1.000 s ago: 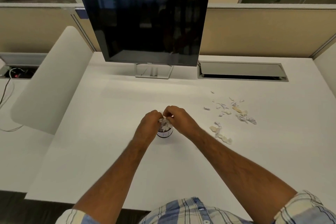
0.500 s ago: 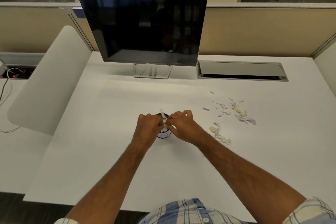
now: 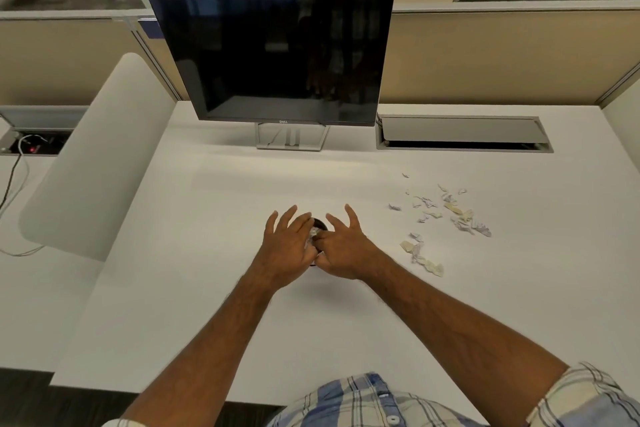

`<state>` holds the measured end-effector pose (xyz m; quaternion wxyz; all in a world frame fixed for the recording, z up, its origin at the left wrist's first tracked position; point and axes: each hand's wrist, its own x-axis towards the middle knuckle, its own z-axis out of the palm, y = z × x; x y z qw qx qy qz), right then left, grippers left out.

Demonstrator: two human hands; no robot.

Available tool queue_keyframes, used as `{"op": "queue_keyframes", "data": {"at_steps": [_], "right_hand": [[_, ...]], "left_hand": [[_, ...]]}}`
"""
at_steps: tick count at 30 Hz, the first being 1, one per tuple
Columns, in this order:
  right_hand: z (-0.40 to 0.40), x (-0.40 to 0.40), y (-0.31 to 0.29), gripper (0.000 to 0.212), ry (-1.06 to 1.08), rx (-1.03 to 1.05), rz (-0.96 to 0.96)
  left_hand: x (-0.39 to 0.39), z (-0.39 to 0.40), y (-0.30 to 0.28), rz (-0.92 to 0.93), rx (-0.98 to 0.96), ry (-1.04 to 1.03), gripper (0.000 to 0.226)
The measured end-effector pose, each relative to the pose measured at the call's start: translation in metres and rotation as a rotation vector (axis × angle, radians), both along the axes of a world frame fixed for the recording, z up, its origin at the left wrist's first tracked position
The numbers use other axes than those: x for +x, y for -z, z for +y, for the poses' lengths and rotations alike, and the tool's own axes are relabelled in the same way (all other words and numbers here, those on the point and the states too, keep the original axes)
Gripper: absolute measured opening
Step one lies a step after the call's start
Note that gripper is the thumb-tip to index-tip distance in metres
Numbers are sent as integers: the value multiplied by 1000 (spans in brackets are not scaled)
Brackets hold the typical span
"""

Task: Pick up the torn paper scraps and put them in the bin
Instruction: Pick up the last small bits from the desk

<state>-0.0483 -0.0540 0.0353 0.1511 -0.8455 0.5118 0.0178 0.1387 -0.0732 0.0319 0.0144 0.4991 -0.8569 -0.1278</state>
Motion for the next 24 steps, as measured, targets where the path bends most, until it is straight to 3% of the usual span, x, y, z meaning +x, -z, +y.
{"op": "queue_keyframes", "data": {"at_steps": [2,5,10,16,20,24], "right_hand": [[2,-4,1,69,-14,-23,13],[5,-7,2,55,-29,-20,27],[6,-3,2,51,-19,-4,21],[8,-3,-2,49,-20,2,85],[16,-12,0,41,-28,-76,-6],[29,-37,2,51,110,-183,-137]], "left_hand": [[0,0,3,-35,-67,53,57],[0,6,4,-100,-124,57,54],[-2,18,11,-144,-160,36,47],[-7,12,12,-221,-13,80,76],[-11,6,14,-359,40,101,84],[-15,5,10,-397,24,74,98]]}}
